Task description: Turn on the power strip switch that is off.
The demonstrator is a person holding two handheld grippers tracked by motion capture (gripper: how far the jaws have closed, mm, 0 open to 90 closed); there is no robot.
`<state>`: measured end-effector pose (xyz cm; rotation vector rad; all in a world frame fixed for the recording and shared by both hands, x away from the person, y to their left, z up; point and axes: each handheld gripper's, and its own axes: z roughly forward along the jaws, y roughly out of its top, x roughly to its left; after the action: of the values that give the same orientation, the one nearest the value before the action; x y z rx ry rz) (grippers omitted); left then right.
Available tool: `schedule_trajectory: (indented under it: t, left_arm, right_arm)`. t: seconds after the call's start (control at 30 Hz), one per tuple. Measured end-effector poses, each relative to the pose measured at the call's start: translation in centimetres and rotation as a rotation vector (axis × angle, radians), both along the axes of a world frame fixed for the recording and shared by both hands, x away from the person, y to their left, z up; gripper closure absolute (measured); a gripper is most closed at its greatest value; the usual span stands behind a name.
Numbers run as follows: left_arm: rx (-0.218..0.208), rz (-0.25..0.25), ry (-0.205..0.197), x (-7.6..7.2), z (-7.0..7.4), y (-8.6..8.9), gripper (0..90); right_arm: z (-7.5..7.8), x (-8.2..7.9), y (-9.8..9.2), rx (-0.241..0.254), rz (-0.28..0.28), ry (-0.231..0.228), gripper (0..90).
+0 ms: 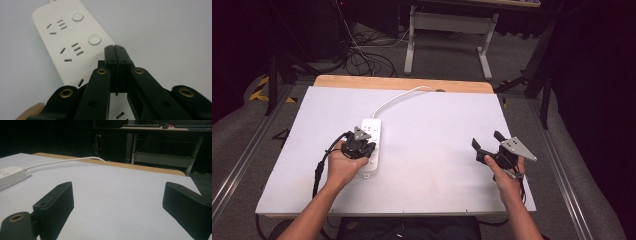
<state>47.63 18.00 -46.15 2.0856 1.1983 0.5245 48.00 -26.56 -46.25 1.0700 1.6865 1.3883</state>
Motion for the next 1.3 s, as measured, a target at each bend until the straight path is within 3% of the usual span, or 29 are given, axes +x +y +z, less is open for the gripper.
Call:
schedule_trajectory:
  t: [0.5,0.67,1.3]
  left_arm:
    - [-0.036,0.005,0.036,0.20,-0.14,0.09,90.0]
    - [0.032,0.007,0.004,-0.08,-0.07,-0.61,90.0]
    - [-0.002,0.001,0.016,0.10,-0.10,-0.14,90.0]
  right_arm:
    - [-0.02,0.09,0.21,-0.003,0.002,0.013,10.5]
    - [-0.02,0.10,0.14,-0.004,0.001,0.016,10.5]
    - [-0.12,0.16,0.15,-0.012,0.003,0.027,11.0]
